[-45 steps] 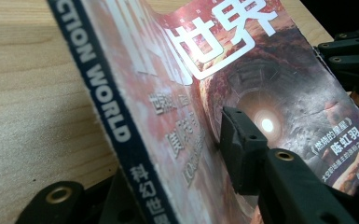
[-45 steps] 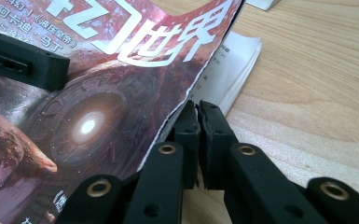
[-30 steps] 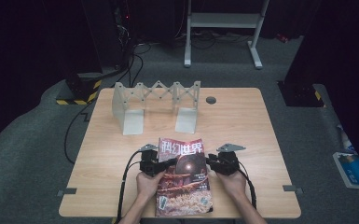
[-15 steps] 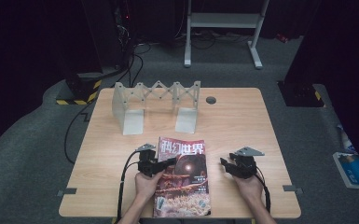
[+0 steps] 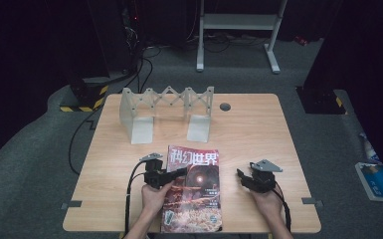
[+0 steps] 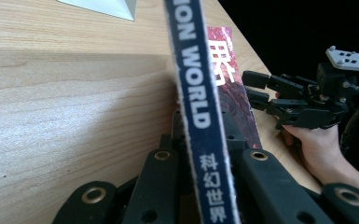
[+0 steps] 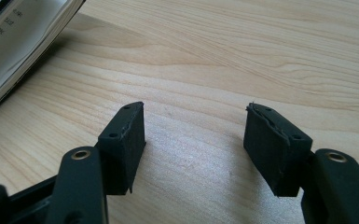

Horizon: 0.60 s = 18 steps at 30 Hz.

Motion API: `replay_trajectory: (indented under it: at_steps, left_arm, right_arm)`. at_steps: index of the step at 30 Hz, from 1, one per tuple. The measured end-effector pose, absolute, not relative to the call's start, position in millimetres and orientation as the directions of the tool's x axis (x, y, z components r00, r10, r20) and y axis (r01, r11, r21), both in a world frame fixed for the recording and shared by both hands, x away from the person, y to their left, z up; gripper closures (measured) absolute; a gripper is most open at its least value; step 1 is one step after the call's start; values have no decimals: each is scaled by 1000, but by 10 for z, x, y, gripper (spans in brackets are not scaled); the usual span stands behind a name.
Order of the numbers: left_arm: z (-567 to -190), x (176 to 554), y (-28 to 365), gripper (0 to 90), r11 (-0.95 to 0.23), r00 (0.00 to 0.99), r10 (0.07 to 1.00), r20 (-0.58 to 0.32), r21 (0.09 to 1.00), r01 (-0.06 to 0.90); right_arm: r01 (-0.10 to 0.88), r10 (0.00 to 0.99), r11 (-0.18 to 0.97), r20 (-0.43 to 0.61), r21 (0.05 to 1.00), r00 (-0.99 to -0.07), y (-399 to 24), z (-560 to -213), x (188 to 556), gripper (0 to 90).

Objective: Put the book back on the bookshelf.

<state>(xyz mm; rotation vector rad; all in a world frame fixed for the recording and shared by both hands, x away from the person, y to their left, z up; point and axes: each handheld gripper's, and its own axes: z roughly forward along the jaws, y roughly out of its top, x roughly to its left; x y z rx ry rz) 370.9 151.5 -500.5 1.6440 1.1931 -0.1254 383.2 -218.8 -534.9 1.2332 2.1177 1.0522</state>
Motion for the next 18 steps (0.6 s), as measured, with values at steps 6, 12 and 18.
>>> replay_trajectory:
  at_steps: [6, 12, 18]
  left_arm:
    - [-4982, 3701, 1519, 821, 63, 497, 615, -613, 666, 743]
    - [-4966, 3695, 1525, 822, 67, 498, 608, -618, 665, 744]
    - [-4872, 3686, 1517, 823, 35, 526, 616, -587, 687, 726]
  right_arm:
    - [512, 876, 301, -20, 804, -483, -2185, -5351, 3827, 382]
    - [513, 876, 300, -20, 805, -481, -2185, -5352, 3824, 377]
    - [513, 877, 299, -20, 804, -480, -2184, -5352, 3824, 377]
